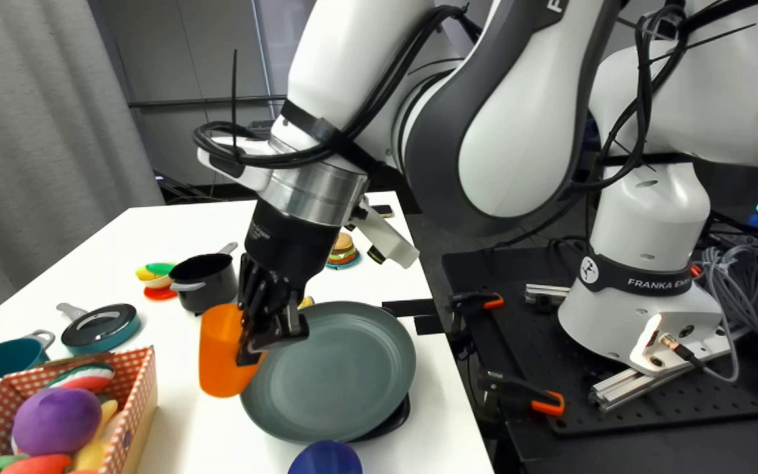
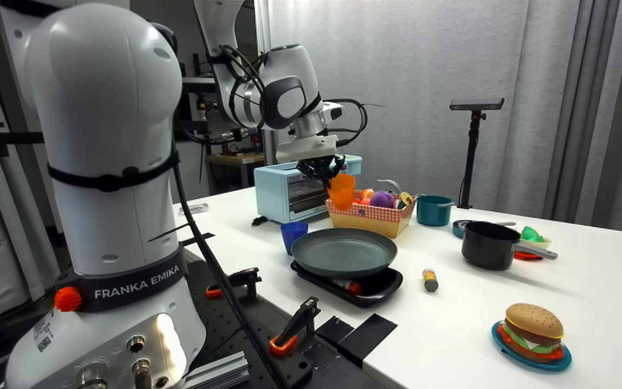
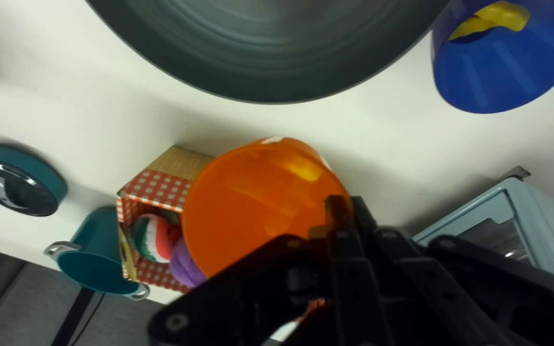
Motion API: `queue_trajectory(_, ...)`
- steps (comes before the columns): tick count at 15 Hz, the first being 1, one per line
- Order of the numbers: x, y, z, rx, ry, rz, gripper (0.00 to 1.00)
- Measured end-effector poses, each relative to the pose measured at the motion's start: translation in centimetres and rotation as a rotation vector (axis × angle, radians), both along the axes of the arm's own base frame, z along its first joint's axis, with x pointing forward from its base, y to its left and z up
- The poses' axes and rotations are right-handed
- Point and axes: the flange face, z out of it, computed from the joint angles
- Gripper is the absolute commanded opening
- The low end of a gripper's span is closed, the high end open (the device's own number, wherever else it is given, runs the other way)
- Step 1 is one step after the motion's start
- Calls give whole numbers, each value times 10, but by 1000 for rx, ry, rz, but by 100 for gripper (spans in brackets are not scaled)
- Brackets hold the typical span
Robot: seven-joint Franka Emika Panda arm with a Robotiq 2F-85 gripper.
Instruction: Pour the contents in the orange cup onto the grey plate
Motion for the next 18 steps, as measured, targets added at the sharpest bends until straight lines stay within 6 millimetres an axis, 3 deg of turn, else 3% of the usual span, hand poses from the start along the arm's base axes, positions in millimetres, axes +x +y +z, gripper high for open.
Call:
queue_trajectory(5,12,-42,11,2,-108,-108,1)
queue_trajectory(9,11,-57,9,-27,-184,-165,1)
queue_trajectory(12,4,-49,2,-57,-236,-192,1)
queue_trajectory(18,-27,0,2,-109,-363,-238,1)
